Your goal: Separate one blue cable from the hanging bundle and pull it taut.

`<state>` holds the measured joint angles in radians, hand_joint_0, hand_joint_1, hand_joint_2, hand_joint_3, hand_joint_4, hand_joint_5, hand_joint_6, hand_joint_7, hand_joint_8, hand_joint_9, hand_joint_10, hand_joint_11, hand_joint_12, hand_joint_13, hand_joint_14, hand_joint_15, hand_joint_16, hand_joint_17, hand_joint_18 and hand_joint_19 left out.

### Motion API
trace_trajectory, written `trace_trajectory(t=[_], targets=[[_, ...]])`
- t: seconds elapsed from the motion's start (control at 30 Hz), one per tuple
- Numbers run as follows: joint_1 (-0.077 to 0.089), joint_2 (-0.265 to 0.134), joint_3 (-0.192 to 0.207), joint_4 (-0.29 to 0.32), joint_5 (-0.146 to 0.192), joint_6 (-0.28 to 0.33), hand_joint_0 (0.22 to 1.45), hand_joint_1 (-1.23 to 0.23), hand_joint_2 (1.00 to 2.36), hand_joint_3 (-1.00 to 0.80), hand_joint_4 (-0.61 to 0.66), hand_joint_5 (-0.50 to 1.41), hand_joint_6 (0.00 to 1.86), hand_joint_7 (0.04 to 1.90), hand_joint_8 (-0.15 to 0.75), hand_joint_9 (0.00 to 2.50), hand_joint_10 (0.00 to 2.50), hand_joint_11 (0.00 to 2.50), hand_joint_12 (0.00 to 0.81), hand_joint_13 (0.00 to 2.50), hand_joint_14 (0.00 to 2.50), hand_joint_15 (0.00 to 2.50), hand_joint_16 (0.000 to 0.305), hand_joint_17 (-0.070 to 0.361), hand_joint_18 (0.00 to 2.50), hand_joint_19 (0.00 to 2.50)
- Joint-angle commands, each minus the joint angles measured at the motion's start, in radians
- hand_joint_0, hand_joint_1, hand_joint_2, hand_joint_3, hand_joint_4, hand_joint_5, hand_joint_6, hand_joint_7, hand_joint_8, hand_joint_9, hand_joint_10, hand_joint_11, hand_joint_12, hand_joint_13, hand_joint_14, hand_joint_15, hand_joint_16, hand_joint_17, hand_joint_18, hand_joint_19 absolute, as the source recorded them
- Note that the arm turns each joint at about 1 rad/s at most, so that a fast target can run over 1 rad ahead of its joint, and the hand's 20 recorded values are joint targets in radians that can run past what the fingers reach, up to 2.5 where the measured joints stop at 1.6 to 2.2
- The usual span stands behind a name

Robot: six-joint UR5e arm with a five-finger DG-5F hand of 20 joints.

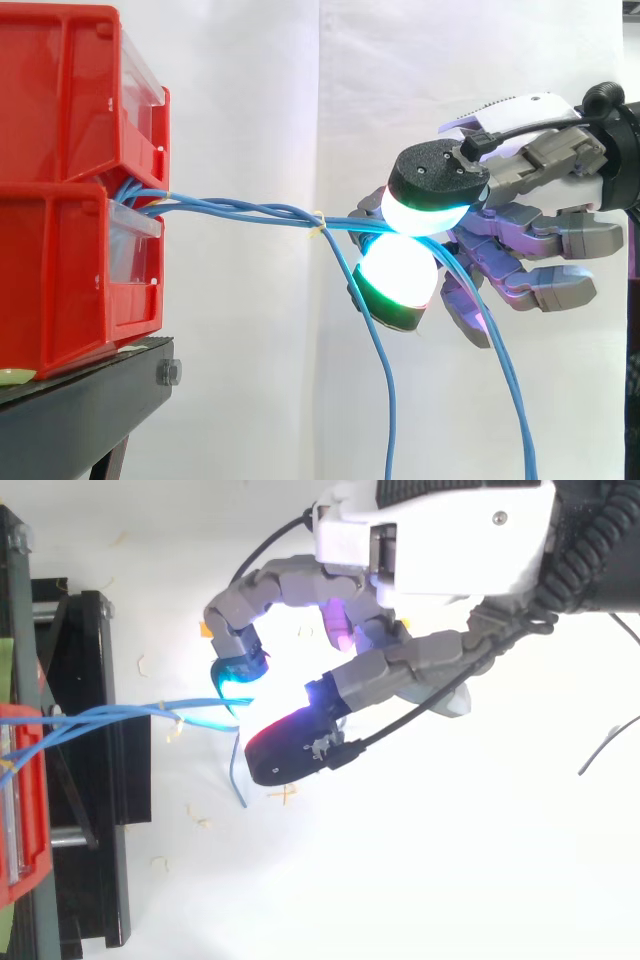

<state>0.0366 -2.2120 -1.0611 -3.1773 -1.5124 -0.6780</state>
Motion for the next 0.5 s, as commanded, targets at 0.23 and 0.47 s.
trace_trajectory(t=[0.23, 0.47], targets=[[0.003, 0.0, 0.009, -0.001, 0.001, 0.0, 0.61, -0.96, 1.01, -0.24, 0.12, 0.13, 0.5, 1.42, 0.162, 2.14, 0.03, 0.72, 0.318, 1.64, 0.03, 0.93, 0.053, 0.119, 1.01, 0.76], [0.008, 0.0, 0.032, 0.0, 0.017, 0.0, 0.45, -0.6, 1.0, -0.5, 0.13, 0.14, 0.5, 1.39, 0.136, 2.15, 0.03, 0.64, 0.326, 1.66, 0.02, 0.89, 0.059, 0.133, 1.03, 0.73]])
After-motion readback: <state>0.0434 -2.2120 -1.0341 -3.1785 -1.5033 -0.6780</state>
